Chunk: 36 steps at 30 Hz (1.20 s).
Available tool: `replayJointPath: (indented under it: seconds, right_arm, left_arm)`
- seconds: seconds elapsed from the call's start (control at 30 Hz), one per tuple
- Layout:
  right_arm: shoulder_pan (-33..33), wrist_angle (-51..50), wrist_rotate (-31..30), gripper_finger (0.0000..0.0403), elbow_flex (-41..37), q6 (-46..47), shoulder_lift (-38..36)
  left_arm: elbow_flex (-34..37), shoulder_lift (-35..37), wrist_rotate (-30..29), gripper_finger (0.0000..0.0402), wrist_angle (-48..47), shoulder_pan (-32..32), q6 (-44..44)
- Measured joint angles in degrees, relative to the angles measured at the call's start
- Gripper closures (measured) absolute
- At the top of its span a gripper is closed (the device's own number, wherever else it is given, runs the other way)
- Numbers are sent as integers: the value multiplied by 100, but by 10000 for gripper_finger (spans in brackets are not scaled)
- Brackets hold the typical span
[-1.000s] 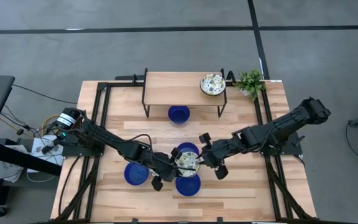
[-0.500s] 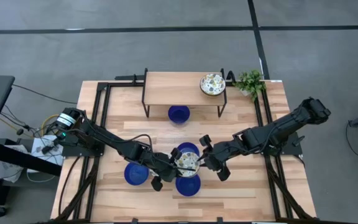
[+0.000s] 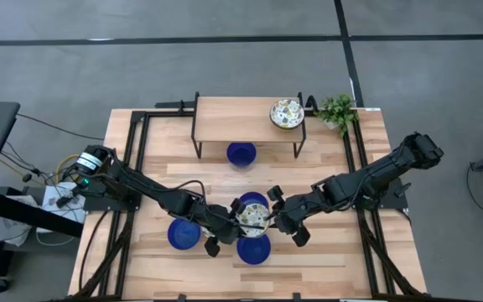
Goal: Pick & Place Mini bowls
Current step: Stack the white patterned bowl on the white patterned bowl on the shelf
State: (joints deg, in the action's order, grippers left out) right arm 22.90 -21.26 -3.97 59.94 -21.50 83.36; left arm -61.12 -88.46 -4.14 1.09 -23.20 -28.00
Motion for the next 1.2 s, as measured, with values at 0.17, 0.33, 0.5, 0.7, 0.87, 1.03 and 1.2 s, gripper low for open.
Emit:
replayJointPath:
  seconds: [0.17, 0.33, 0.5, 0.7, 0.87, 1.03, 1.2]
  right_arm:
    - [2, 91, 44, 305, 0, -18, 202]
    - [0, 173, 114, 305, 0, -160, 215]
    - [7, 343, 224, 307, 0, -360, 169]
    - [7, 339, 322, 344, -9, -478, 181]
    - [11, 317, 444, 392, -11, -798, 188]
    - [11, 299, 513, 395, -2, -748, 188]
    - [-1, 176, 475, 400, 185, -704, 192]
  left_arm:
    - [11, 99, 70, 380, -61, -4, 111]
    - [13, 226, 205, 379, -49, 28, 170]
    - [13, 322, 371, 374, 2, 95, 155]
    - [13, 345, 450, 363, 95, 201, 127]
    - [5, 347, 657, 358, 157, 303, 62]
    - [0, 351, 809, 338, 239, 348, 87]
    - [-22, 358, 658, 302, 332, 352, 133]
